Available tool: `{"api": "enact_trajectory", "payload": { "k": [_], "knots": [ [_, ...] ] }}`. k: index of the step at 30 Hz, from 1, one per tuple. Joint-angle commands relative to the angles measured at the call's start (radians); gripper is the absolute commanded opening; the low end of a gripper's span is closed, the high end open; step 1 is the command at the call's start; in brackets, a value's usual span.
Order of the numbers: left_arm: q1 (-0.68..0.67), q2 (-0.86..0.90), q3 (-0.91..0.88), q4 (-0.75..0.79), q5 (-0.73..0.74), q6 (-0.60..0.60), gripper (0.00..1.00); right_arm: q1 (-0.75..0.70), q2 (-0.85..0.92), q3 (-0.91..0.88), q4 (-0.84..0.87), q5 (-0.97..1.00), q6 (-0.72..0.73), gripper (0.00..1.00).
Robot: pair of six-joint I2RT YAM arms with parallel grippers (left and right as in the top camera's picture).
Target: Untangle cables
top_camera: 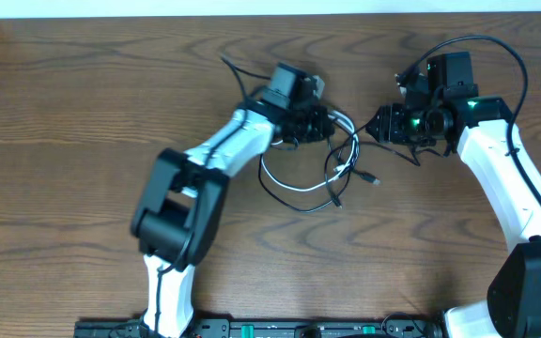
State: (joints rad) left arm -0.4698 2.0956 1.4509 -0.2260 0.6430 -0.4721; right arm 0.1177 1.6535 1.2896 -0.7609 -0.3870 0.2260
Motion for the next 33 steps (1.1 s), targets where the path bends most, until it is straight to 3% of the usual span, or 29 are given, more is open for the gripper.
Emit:
{"api": "enact_trajectory", "payload": {
  "k": [1,4,16,19,25,33],
  "knots": [
    [0.043,-0.077,0.004,0.003,0.328,0.002,0.08,0.019,0.002,0.017,0.012,-0.064,-0.003,0.53],
    [0.063,-0.082,0.004,0.003,0.42,-0.014,0.08,0.033,0.019,0.017,0.012,-0.068,-0.007,0.53],
    [0.072,-0.082,0.004,0.004,0.547,-0.077,0.08,0.08,0.116,0.017,0.037,0.002,-0.022,0.5],
    [0.072,-0.083,0.004,0.005,0.555,-0.115,0.07,0.08,0.161,0.017,0.068,0.048,0.001,0.42],
    [0.09,-0.084,0.004,0.056,0.584,-0.152,0.07,0.074,0.268,0.017,0.068,0.274,0.226,0.3],
    [0.219,-0.106,0.004,0.056,0.64,-0.166,0.08,0.013,0.316,0.017,0.023,0.299,0.233,0.14]
  ]
}}
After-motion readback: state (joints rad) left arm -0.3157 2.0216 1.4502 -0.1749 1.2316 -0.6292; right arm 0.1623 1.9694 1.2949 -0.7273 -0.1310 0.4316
